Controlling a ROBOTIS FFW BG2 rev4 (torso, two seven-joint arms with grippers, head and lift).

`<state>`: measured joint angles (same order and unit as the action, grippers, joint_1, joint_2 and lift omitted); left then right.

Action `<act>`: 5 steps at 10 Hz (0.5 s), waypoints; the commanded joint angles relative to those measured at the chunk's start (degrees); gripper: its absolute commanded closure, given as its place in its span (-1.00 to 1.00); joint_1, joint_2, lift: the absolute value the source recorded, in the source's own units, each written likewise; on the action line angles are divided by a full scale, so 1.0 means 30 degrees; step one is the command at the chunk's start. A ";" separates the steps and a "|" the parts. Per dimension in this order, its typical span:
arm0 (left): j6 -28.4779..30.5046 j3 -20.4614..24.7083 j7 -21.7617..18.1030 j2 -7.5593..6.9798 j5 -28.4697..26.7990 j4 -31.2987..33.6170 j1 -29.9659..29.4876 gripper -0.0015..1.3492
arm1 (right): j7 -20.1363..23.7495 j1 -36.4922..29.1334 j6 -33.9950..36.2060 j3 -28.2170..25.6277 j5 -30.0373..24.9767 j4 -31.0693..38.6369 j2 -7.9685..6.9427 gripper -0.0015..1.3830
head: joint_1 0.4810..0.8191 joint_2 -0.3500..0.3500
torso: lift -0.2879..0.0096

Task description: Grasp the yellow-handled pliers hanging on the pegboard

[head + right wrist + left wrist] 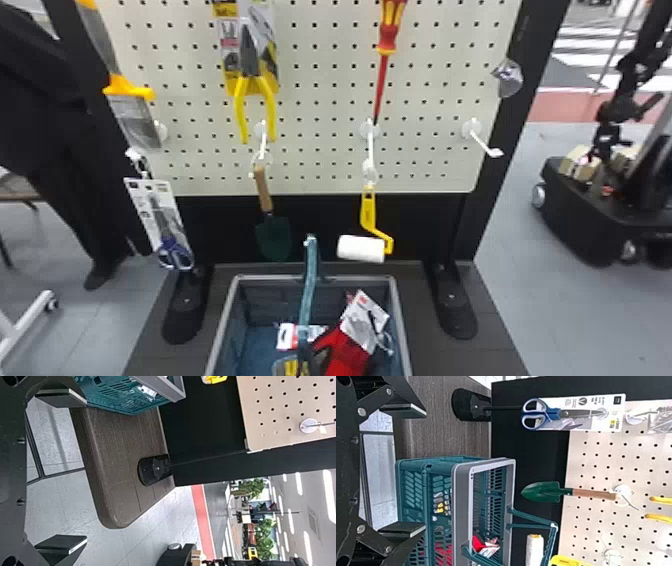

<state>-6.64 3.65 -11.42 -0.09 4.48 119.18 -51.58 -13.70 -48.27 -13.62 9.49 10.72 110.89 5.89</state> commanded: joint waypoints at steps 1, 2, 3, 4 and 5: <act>0.0047 0.0013 -0.0002 0.0000 0.0000 0.0000 0.0037 -0.56 | -0.0002 0.0000 0.0000 0.0000 0.0000 0.0000 0.0000 -0.86 | -0.60 0.00 | 0.26; 0.0106 0.0013 -0.0031 0.0000 0.0000 0.0000 0.0037 -0.56 | -0.0002 0.0000 0.0000 0.0000 0.0029 0.0000 0.0000 -0.86 | -0.60 0.00 | 0.26; 0.0106 0.0013 -0.0061 0.0000 0.0000 0.0000 0.0037 -0.56 | -0.0002 -0.0041 0.0000 0.0000 0.0029 0.0000 0.0000 -0.86 | -0.60 0.00 | 0.26; 0.0106 0.0013 -0.0061 0.0000 0.0000 0.0000 0.0037 -0.56 | -0.0002 0.0000 0.0000 0.0000 0.0000 0.0000 0.0000 -0.86 | -0.60 0.00 | 0.26; 0.0135 0.0013 -0.0061 0.0000 0.0000 0.0000 0.0078 -0.56 | -0.0002 0.0000 0.0000 0.0000 0.0029 0.0000 0.0000 -0.86 | -0.60 0.00 | 0.26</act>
<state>-6.30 3.69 -11.60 -0.09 4.48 119.24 -51.40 -13.71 -48.27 -13.62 9.49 10.76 110.89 5.89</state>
